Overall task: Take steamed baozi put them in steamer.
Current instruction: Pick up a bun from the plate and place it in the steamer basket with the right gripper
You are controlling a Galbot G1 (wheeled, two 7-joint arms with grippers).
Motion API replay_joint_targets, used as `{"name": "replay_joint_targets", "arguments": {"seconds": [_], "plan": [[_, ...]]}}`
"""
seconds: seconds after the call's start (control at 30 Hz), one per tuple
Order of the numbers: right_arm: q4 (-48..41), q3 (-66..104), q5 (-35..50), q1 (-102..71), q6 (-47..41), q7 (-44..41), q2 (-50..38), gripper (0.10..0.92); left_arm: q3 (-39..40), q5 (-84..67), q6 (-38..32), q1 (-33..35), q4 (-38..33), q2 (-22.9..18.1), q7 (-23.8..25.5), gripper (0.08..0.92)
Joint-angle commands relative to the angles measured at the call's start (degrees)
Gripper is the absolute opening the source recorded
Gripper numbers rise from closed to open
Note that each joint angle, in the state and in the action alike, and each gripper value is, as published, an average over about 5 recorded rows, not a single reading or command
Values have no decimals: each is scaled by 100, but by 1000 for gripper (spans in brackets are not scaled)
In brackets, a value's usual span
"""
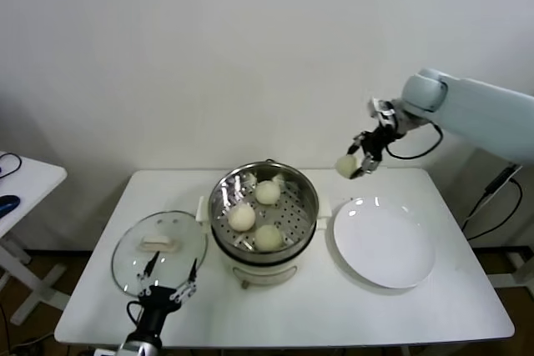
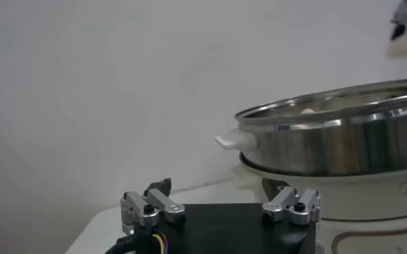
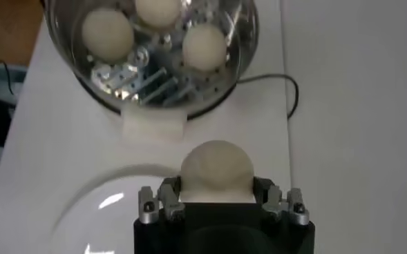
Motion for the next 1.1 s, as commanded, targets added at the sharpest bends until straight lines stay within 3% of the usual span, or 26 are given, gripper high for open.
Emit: {"name": "replay_joint_targets", "arguments": {"seconds": [0.03, 0.3, 1.1], "plan": [[693, -877, 1594, 709, -433, 430, 1012, 670, 43, 32, -10, 15, -32, 18, -3, 823], [669, -767, 1469, 179, -545, 672, 1442, 670, 22, 19, -1, 35, -72, 11, -7, 823], [162, -723, 661, -686, -518, 733, 1529, 670, -47, -76, 40, -96, 53, 13, -11, 823]]}}
